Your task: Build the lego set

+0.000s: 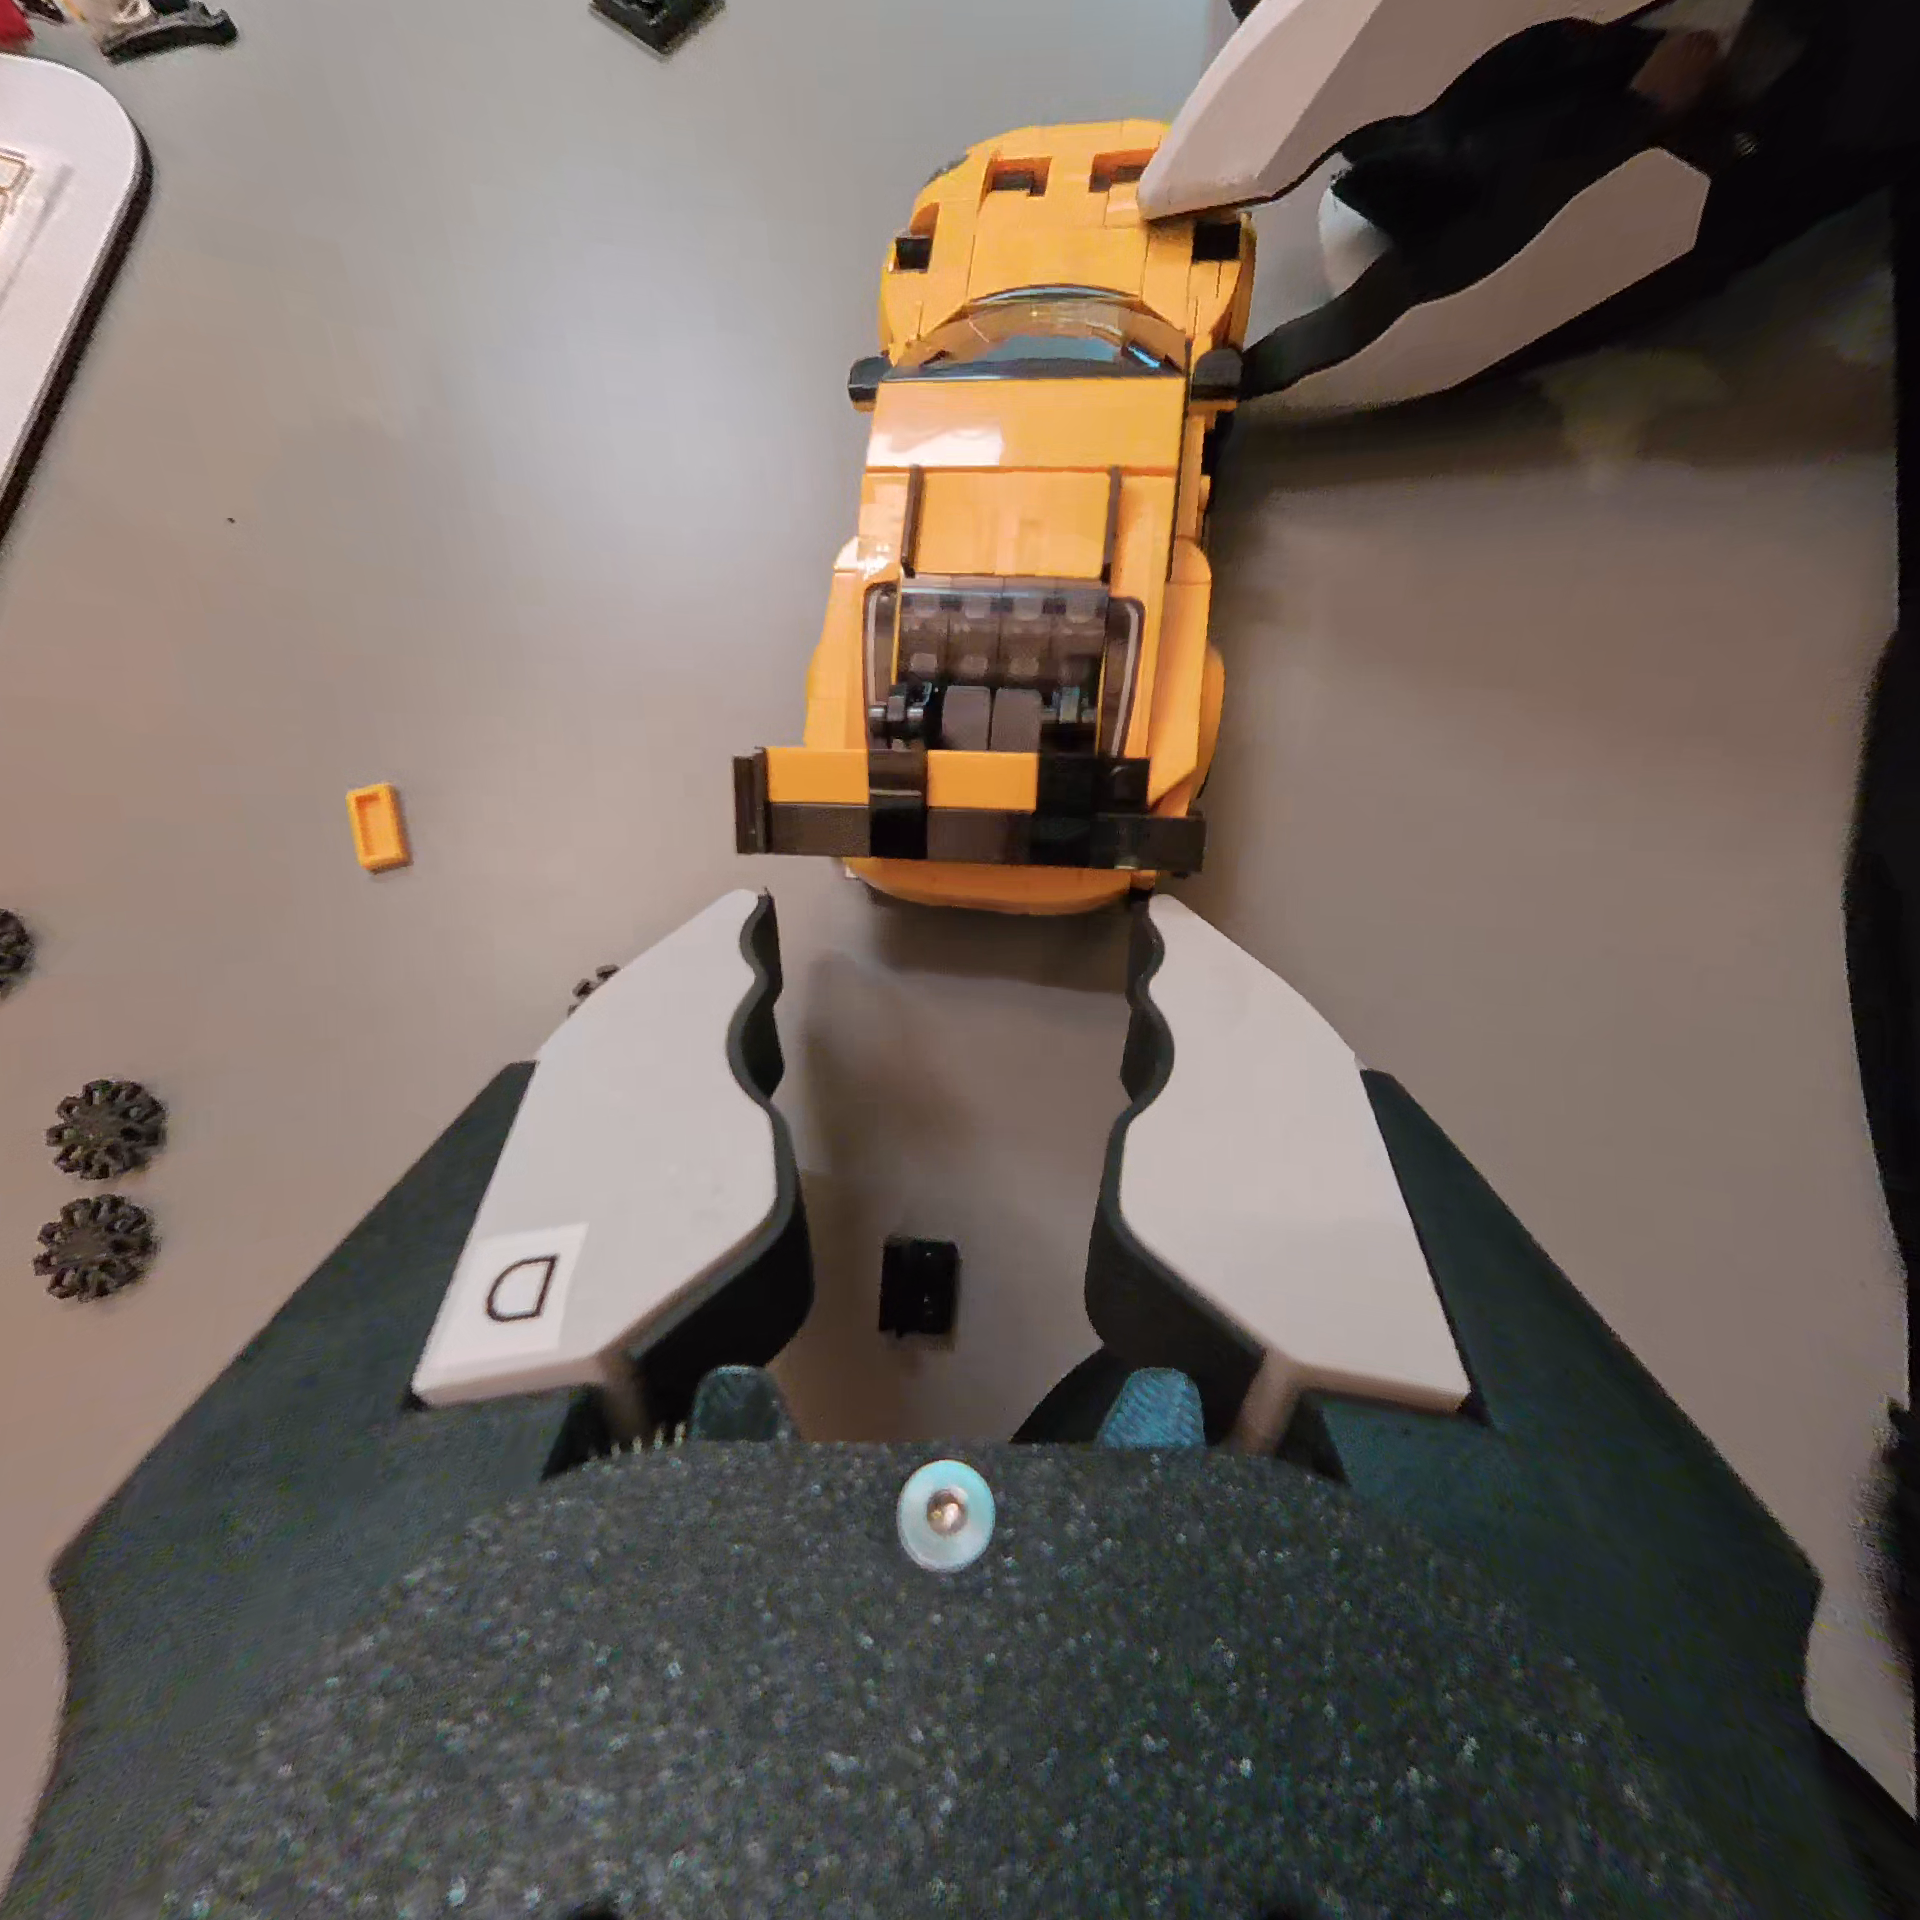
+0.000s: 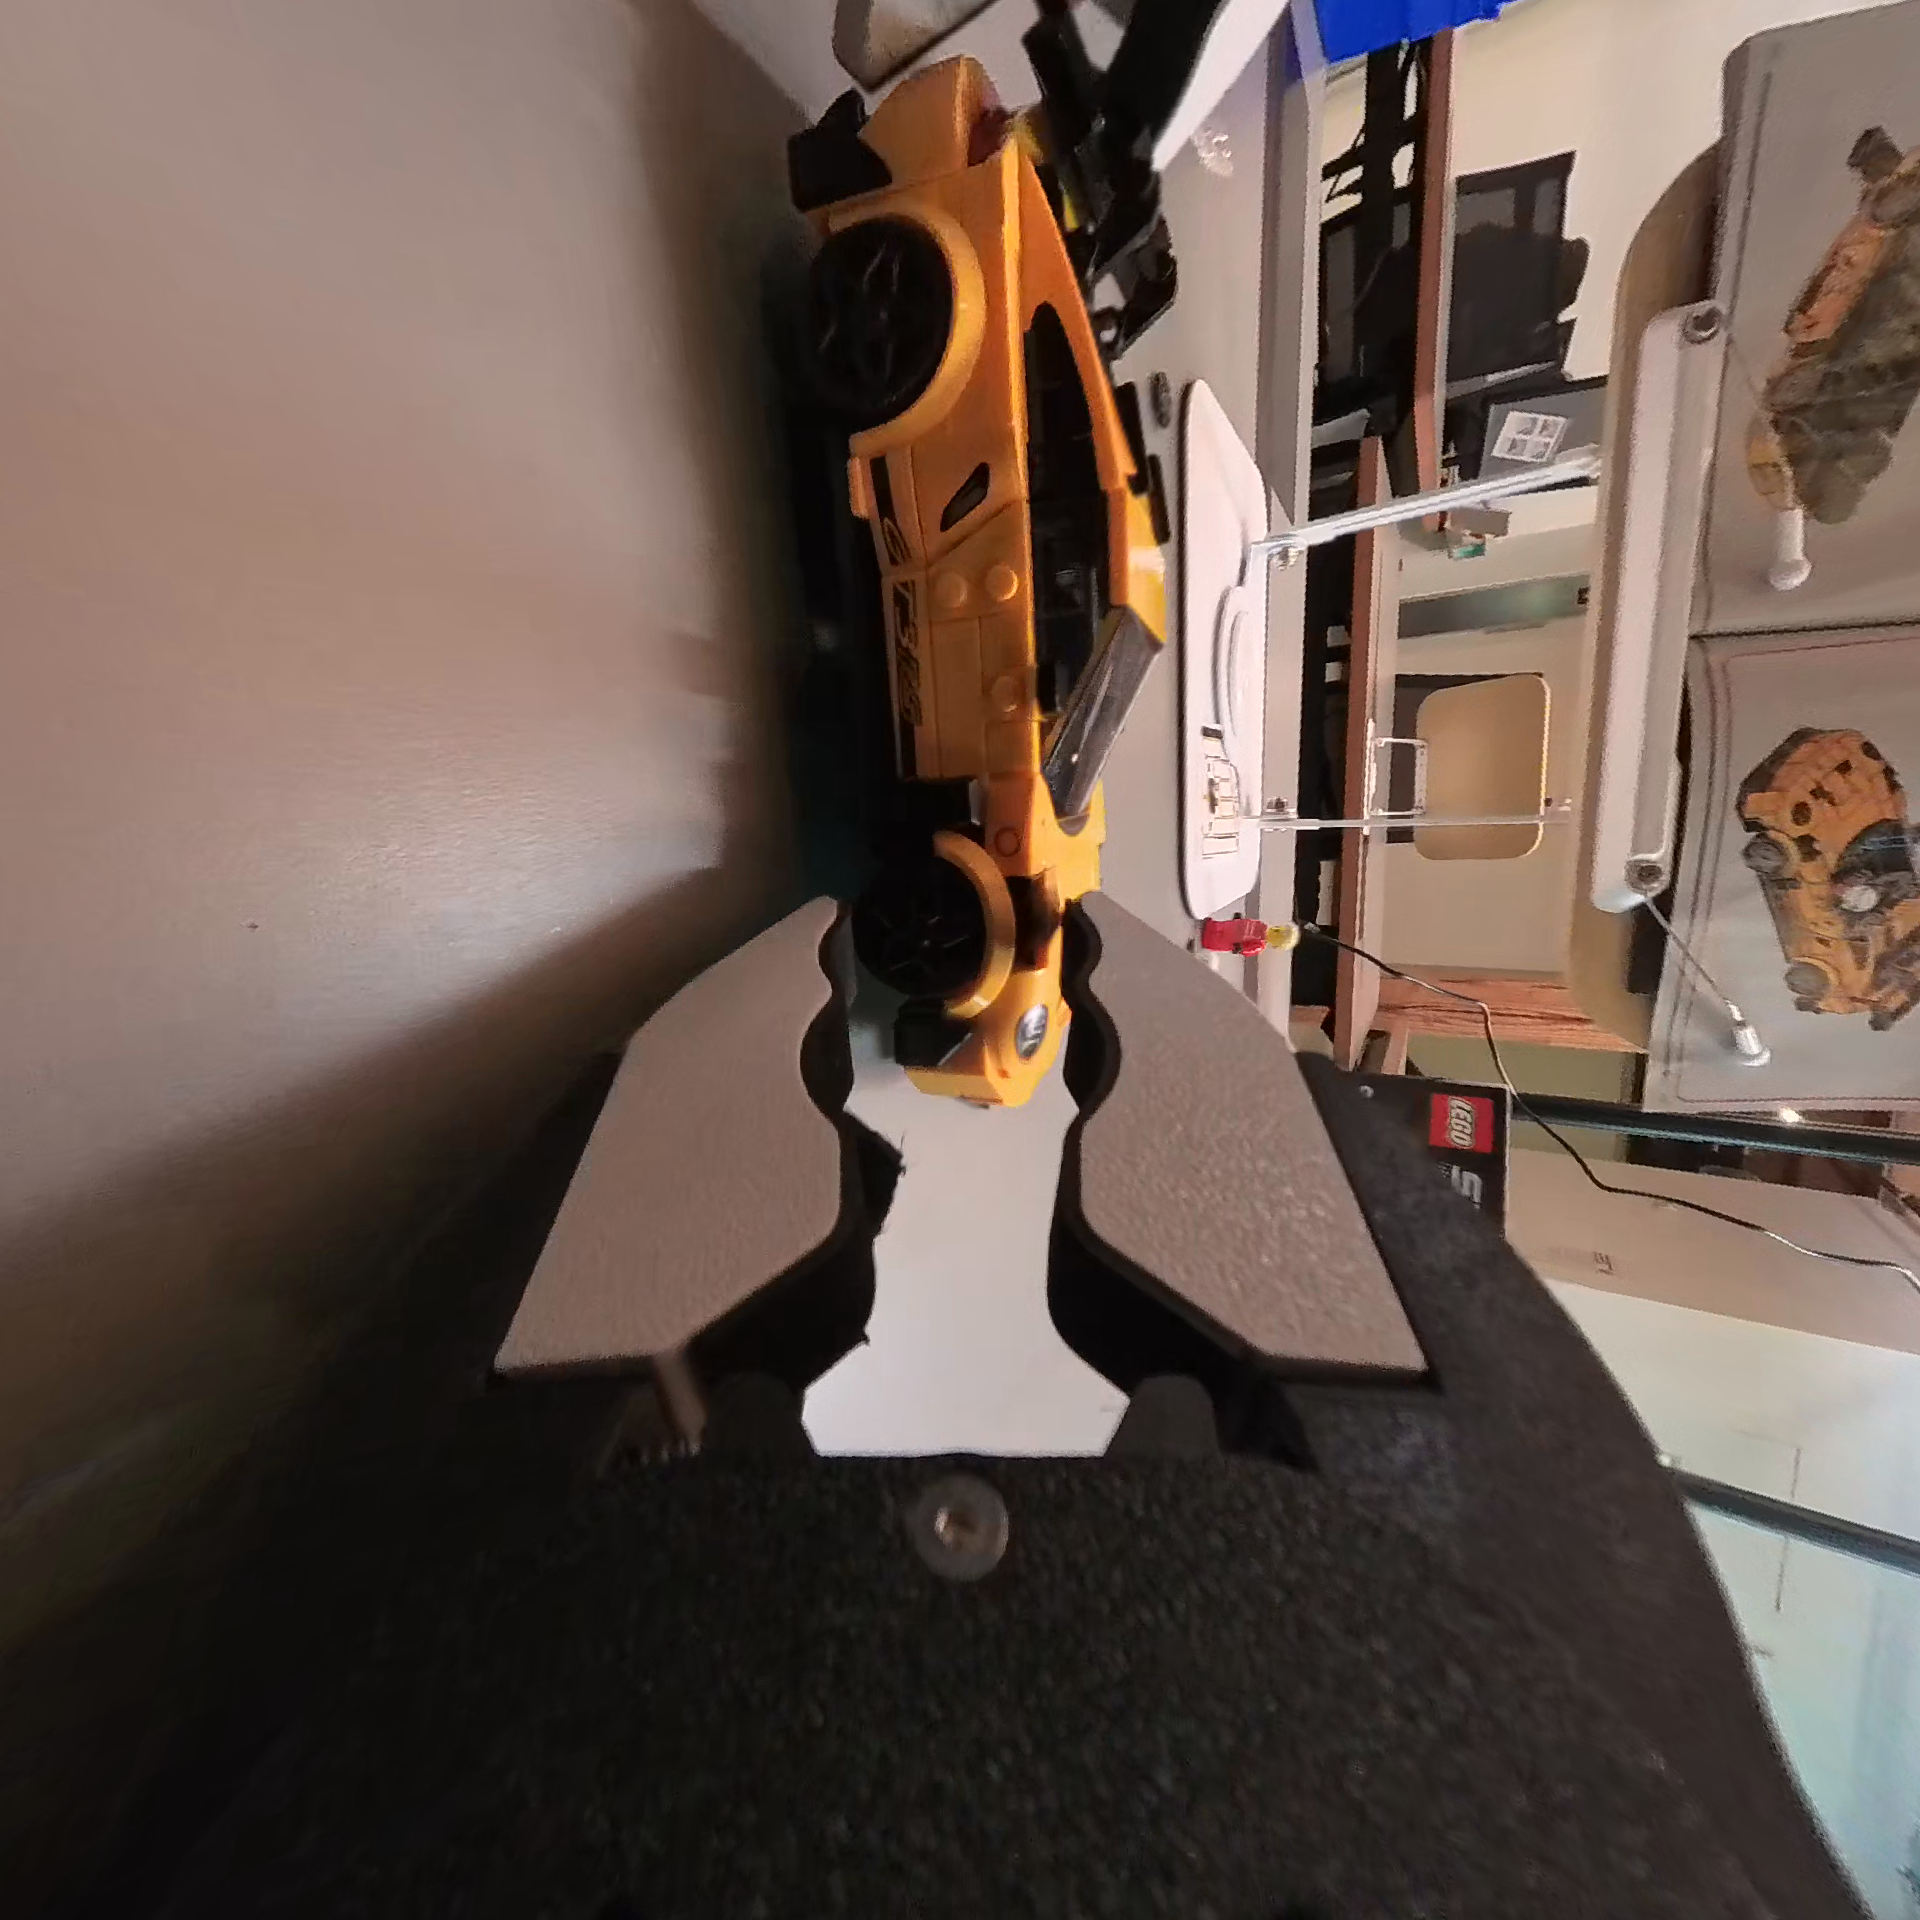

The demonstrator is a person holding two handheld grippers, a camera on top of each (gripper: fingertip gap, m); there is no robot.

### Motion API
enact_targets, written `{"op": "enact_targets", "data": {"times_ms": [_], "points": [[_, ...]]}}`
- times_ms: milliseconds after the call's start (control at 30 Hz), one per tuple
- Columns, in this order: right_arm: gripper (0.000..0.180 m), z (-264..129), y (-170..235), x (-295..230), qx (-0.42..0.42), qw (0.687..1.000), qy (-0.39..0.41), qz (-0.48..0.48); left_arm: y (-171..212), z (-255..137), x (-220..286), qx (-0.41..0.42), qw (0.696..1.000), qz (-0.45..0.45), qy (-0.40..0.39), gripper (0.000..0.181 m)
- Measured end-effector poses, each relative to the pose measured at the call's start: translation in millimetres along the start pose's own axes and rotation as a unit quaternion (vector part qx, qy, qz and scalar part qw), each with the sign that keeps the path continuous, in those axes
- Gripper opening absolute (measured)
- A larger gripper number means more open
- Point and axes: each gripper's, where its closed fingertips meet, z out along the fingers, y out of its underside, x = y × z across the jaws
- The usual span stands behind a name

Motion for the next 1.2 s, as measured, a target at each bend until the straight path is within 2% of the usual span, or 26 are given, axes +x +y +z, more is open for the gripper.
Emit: {"op": "enact_targets", "data": {"times_ms": [267, 567, 667, 867, 1000, 1200], "points": [[0.040, -2.0, 4.2, -2.8, -0.011, 0.999, -0.037, 0.013, 2.6, -2.6, 1.2, -0.006, 1.000, 0.011, 0.000, 0.063], [0.059, -13.2, 9.4, -5.3, -0.013, 0.984, -0.150, 0.092, 10.1, -14.8, -4.3, 0.005, 1.000, -0.004, -0.013, 0.061], [0.061, -17.9, 8.5, -4.6, -0.019, 0.971, -0.196, 0.138, 12.4, -17.9, -6.8, 0.005, 1.000, -0.008, -0.020, 0.060], [0.067, -14.0, -12.0, 25.0, 0.043, 0.933, -0.268, 0.237, 15.8, -31.9, -16.0, 0.010, 0.999, -0.013, -0.044, 0.060], [0.080, 3.6, -24.1, 23.3, 0.052, 0.905, -0.343, 0.244, 16.4, -46.7, -30.9, 0.026, 0.996, -0.024, -0.081, 0.057], [0.085, 24.0, -34.1, 4.8, 0.035, 0.871, -0.426, 0.240, 23.9, -61.4, -50.3, 0.040, 0.992, -0.044, -0.115, 0.057]]}}
